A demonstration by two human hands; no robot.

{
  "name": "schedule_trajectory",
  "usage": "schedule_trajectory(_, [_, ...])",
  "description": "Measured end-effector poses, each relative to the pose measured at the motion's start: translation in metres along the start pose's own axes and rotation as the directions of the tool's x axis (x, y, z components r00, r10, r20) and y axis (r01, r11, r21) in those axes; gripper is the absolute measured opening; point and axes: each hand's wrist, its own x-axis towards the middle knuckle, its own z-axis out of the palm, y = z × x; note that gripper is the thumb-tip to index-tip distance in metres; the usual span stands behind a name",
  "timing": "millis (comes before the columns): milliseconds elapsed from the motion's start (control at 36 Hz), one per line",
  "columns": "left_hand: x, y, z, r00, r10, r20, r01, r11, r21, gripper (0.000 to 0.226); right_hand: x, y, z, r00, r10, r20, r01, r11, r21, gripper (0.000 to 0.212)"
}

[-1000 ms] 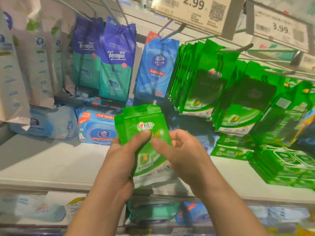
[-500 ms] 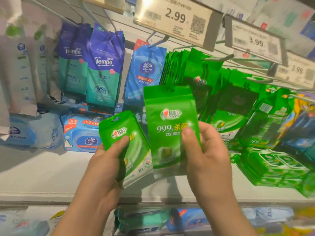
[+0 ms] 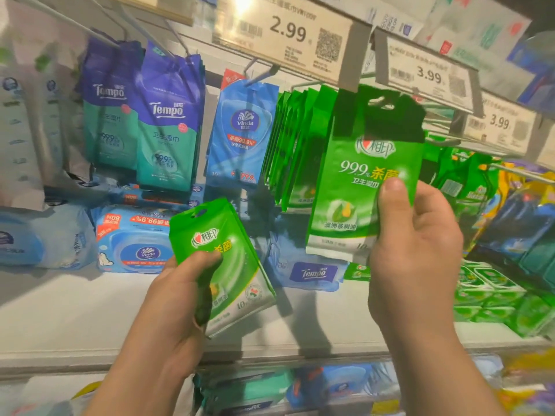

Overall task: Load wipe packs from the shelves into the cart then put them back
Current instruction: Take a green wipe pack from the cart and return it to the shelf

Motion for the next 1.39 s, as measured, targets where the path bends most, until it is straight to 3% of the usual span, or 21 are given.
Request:
schedule_trajectory(83, [-0.003,0.0,-0.004,1.0,-0.015,0.019,0.014,1.0,0.016,0.022,-0.003,0.005,0.003,0.996,0.086,-0.001,-0.086,0.996,0.031,0.017])
schedule_trajectory(194, [-0.011,0.005,0.002,0.998,-0.052,0.035,0.052,0.999,0.011,0.047,-0.012,0.009,0.007,0.981,0.192,0.034,-0.193,0.98,0.055,0.022])
schedule_trajectory(278, [-0.023,0.009,0.004,0.994,-0.069,0.088,0.069,0.998,-0.001,0.062,-0.017,0.015,0.012,0.937,0.346,0.041,-0.349,0.931,0.104,0.033])
schedule_trajectory(389, [-0.027,0.01,0.005,0.993,-0.056,0.103,0.054,0.998,0.021,0.058,-0.017,0.02,0.022,0.852,0.515,0.089,-0.521,0.823,0.226,0.046])
schedule_trajectory(500, [-0.03,0.013,0.004,0.992,-0.063,0.107,0.058,0.997,0.055,0.053,-0.013,0.024,0.029,0.821,0.561,0.108,-0.569,0.784,0.248,0.035])
schedule_trajectory(722, [-0.035,0.02,0.003,0.991,-0.054,0.12,0.052,0.998,0.021,0.052,-0.005,0.025,0.042,0.773,0.629,0.088,-0.631,0.746,0.213,0.041])
schedule_trajectory(889, [-0.036,0.024,-0.001,0.987,-0.026,0.161,0.029,0.999,-0.018,0.065,-0.005,0.022,0.045,0.682,0.723,0.114,-0.729,0.659,0.185,0.043])
schedule_trajectory(1000, [-0.036,0.025,-0.002,0.987,-0.005,0.16,0.01,0.999,-0.035,0.063,-0.017,0.025,0.045,0.591,0.771,0.236,-0.806,0.574,0.142,0.043])
schedule_trajectory(1083, [-0.036,0.025,-0.001,0.987,-0.001,0.162,0.006,0.999,-0.033,0.059,-0.033,0.027,0.043,0.562,0.737,0.374,-0.785,0.618,-0.039,0.042])
schedule_trajectory(1222, [-0.034,0.021,-0.004,0.971,-0.024,0.236,0.035,0.998,-0.045,0.064,-0.047,0.03,0.042,0.579,0.594,0.558,-0.505,0.799,-0.326,0.058])
schedule_trajectory(1278, [-0.031,0.019,-0.004,0.969,-0.019,0.245,0.03,0.999,-0.042,0.064,-0.046,0.028,0.043,0.604,0.549,0.579,-0.418,0.836,-0.356,0.066])
schedule_trajectory(1389, [-0.041,0.019,-0.001,0.962,0.018,0.273,-0.004,0.999,-0.051,0.052,-0.043,0.02,0.041,0.624,0.508,0.593,-0.346,0.861,-0.374,0.06])
